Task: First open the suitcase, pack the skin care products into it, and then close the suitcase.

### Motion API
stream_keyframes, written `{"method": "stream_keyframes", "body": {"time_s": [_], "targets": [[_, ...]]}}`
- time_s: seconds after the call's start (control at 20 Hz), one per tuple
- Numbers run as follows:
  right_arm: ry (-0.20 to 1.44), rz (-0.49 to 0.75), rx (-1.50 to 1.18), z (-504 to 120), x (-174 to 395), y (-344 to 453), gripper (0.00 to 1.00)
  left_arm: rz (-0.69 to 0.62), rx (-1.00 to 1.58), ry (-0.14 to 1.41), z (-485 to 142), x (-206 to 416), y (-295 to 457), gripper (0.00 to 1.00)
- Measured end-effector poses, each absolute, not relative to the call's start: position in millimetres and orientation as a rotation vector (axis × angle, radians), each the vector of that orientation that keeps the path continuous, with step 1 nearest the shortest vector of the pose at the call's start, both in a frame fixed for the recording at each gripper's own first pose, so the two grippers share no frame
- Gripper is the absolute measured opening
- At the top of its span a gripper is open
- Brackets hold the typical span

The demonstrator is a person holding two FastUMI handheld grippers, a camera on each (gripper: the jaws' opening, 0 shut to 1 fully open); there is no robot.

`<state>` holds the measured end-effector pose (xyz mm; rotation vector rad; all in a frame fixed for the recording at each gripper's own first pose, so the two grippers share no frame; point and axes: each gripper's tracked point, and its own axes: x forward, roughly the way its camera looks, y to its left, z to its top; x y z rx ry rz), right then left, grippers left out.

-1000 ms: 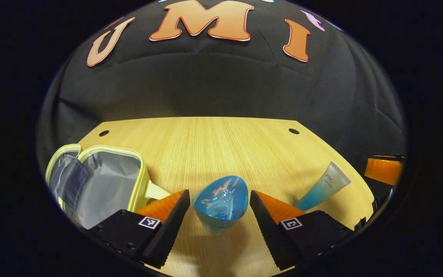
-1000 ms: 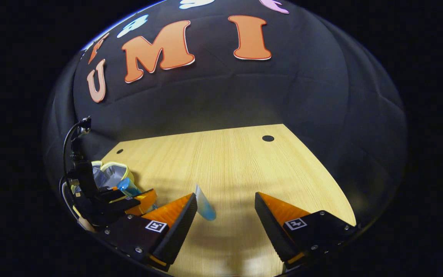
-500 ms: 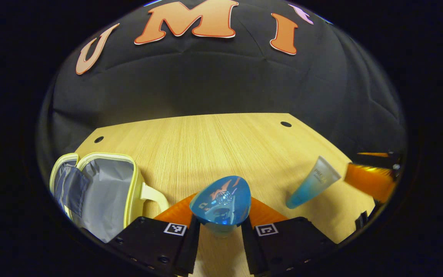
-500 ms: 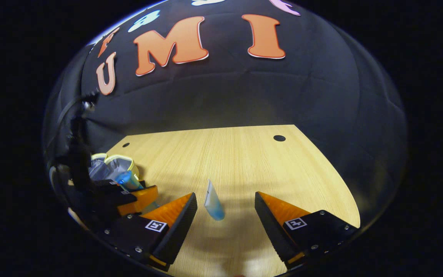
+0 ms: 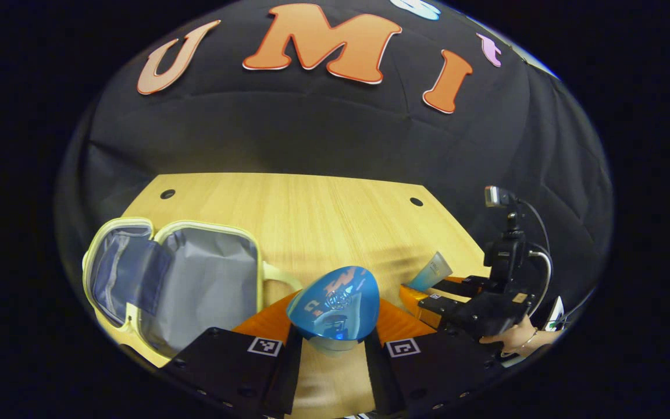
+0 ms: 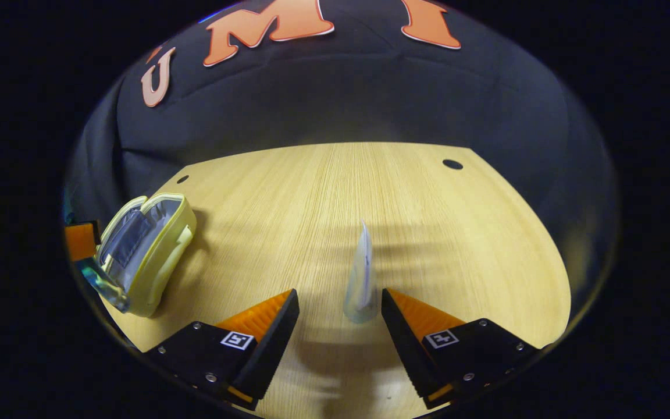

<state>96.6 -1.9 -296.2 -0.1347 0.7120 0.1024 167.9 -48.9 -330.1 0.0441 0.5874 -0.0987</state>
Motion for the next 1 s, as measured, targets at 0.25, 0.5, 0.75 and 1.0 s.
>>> {"method": "stream_keyframes", "body": {"time_s": [0.25,0.5,0.75,1.0], "targets": [[0.742,0.058,-0.153,-304.9,102.8,-14.0,0.86,-0.043,0.01,0.576,-316.2,148.5,-4.0,0.5],[0.763,0.027,-0.162,-310.1,107.0,-19.6,0.64,-0.011,0.001,0.601,-317.9,136.5,30.2,0.5],[0.806,0.087,-0.12,-288.6,91.3,7.4,0.41,-0.039,-0.018,0.65,-314.5,131.1,62.1,0.51],[0.787,0.231,0.068,-237.2,59.7,79.3,0.41,-0.056,0.072,0.775,-295.5,135.8,116.4,0.48]]}}
